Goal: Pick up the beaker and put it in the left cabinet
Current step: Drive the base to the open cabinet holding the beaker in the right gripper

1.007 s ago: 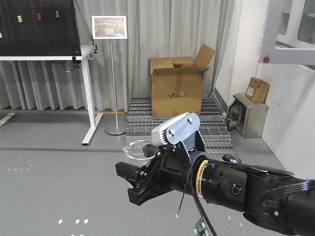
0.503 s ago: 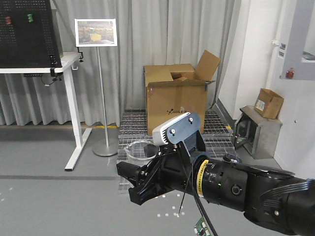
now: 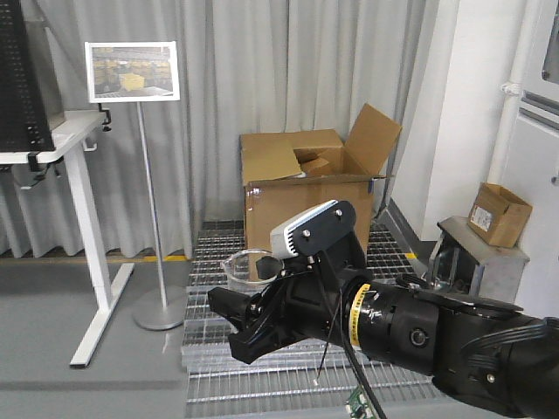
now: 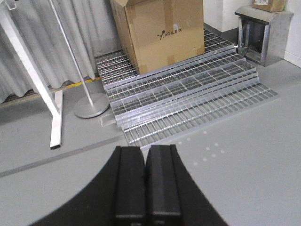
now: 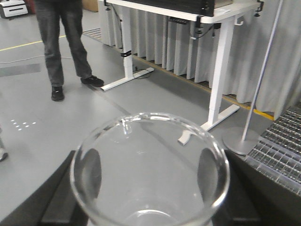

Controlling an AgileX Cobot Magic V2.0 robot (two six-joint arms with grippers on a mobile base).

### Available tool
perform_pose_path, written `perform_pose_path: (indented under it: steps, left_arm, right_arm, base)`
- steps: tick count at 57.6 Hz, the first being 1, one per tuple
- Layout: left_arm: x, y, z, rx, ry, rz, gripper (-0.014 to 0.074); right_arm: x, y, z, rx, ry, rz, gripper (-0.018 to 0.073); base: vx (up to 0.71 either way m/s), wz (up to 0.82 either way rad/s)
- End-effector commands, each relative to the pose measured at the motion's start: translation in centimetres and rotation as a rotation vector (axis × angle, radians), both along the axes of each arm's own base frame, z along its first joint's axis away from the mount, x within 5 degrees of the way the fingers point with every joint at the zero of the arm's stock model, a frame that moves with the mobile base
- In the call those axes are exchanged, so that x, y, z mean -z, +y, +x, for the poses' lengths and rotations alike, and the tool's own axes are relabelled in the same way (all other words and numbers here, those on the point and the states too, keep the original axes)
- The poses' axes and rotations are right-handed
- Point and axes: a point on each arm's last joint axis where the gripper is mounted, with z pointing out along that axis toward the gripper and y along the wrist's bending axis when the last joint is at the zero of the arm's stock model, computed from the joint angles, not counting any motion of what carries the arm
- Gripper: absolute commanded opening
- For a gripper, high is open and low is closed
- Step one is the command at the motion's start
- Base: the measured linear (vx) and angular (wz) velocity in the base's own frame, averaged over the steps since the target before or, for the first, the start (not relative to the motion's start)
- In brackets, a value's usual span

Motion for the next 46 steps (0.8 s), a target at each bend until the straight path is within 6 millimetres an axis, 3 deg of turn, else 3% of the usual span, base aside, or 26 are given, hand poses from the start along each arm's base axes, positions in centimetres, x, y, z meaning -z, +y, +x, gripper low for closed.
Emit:
perform_pose_path:
  steps: [1,24,46]
  left_arm:
    - [-1.39,-0.02,0.08,0.001,-0.106,-0.028,-0.0006]
    - [-1.39,-0.02,0.08,0.001,-0.106,-0.029,-0.0006]
    - [-1.39,-0.02,0.08,0.001,-0.106,-0.029,-0.0006]
  right_arm:
    - [-2.90,-0.30,-0.54,-0.015,-0.060,0.078,0.0232]
    - [-2.88,-0.33,-0.51,-0.011,-0.059,0.076,0.0232]
    - [-2.87,-0.34,-0.50,-0.009,-0.059,0.075,0.0232]
  base:
    - [0.55,-0.10]
    - [0.51,-0.22]
    - [0.40,-0.62]
